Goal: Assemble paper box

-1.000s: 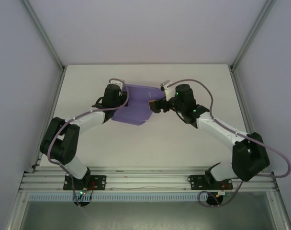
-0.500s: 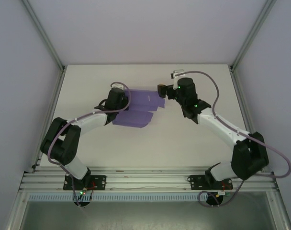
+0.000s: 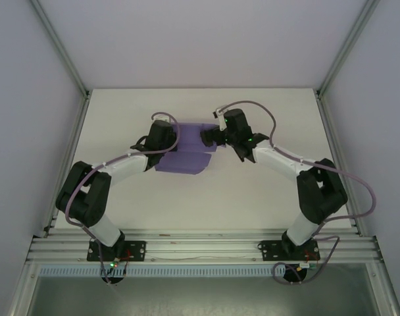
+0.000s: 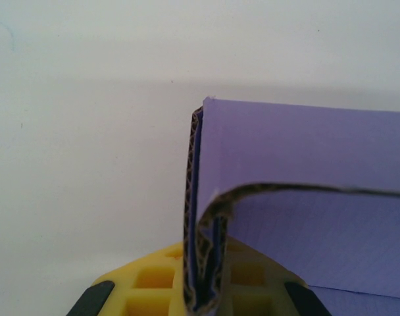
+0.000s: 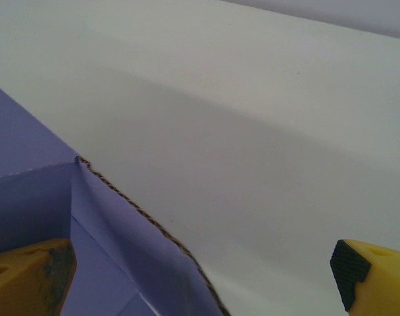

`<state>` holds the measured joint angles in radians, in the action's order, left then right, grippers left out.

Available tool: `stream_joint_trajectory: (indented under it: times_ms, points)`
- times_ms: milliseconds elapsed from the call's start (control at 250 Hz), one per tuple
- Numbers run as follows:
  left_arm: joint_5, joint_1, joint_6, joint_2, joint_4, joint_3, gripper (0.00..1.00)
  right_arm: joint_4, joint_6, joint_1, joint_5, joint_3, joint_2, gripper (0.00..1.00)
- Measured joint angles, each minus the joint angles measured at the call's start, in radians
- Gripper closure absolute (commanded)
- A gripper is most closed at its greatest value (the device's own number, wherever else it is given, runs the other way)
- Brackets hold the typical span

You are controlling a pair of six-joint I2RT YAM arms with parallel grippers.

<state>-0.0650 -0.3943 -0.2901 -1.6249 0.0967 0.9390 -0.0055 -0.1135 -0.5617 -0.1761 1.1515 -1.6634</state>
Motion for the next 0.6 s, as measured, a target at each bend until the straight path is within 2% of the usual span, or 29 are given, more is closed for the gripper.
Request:
stream_joint_trajectory:
  times_ms: [128, 396, 600]
  points:
    - [-0.008, -0.013, 0.000, -0.001, 0.000, 0.001, 1.00, 0.077, 0.035, -0.022, 0.062, 0.000, -0.042, 0.00]
    - [-0.080, -0.042, -0.002, -0.001, 0.001, 0.003, 1.00, 0.216, 0.080, -0.108, 0.376, 0.001, -0.096, 0.00]
    - [-0.127, -0.051, -0.027, 0.000, 0.002, 0.016, 1.00, 0.204, 0.098, -0.123, 0.446, -0.041, -0.050, 0.00]
